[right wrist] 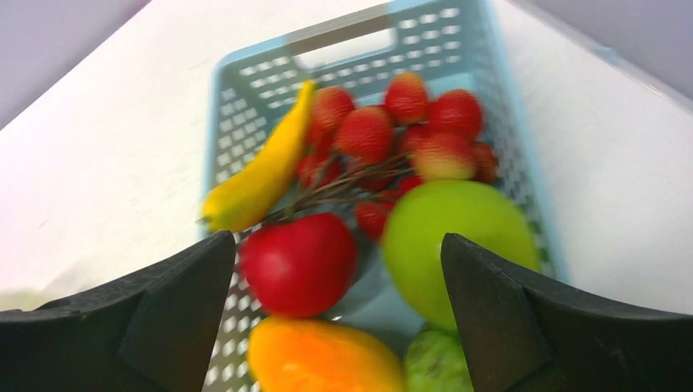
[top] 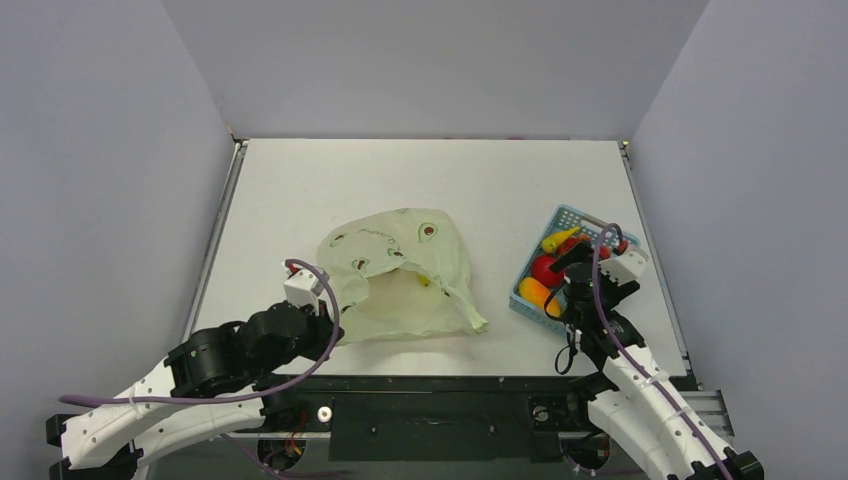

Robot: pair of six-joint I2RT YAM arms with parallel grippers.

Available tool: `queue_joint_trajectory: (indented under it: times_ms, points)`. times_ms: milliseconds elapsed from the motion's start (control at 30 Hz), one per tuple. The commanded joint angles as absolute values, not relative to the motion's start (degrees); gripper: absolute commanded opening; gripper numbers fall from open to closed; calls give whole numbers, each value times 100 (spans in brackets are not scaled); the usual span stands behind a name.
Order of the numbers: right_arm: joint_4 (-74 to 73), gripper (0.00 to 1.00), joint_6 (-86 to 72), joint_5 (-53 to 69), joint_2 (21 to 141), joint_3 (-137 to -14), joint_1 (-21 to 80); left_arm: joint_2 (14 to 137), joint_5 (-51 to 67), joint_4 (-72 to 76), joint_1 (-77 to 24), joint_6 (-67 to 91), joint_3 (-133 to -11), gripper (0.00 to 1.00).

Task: Take the fake fruits out of the plastic bag
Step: Place the fake fruit in the bin, then take out the fake fruit from the plastic bag.

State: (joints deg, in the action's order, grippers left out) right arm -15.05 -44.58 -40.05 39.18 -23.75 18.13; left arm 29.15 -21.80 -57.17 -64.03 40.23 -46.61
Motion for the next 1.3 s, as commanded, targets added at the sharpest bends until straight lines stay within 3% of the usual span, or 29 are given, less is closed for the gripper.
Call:
queue_joint_trajectory:
  times_ms: [0,200,500,700,833,900,1100,1267]
  points:
    - [-847,91,-3565,-2930,3969,-2950,2304,2890,-2136,-5546,-6381,3977,-4757,0]
    - [-376,90,-3010,-1940,4511,-3622,3399,2892,-2134,-5542,-6381,3973,-4758,0]
    - [441,85,-1811,-2367,5005,-4511,5904,2857,-2136,-5555,-6381,3989,-4763,0]
    - [438,60,-1291,-2405,6257,-5125,7255,2850,-2143,-5548,-6381,3986,-4762,0]
    - [408,44,-1522,-2572,7193,-5294,7438,2812,-2150,-5550,-6381,3988,-4759,0]
    - [514,42,-1629,-2729,7694,-5235,7471,2773,-2150,-5554,-6381,3990,-4753,0]
    - [659,42,-1701,-3624,8879,-5251,7580,2785,-2144,-5545,-6381,3987,-4755,0]
    - [164,42,-2058,-4338,9855,-5989,7464,2783,-2135,-5545,-6381,3983,-4762,0]
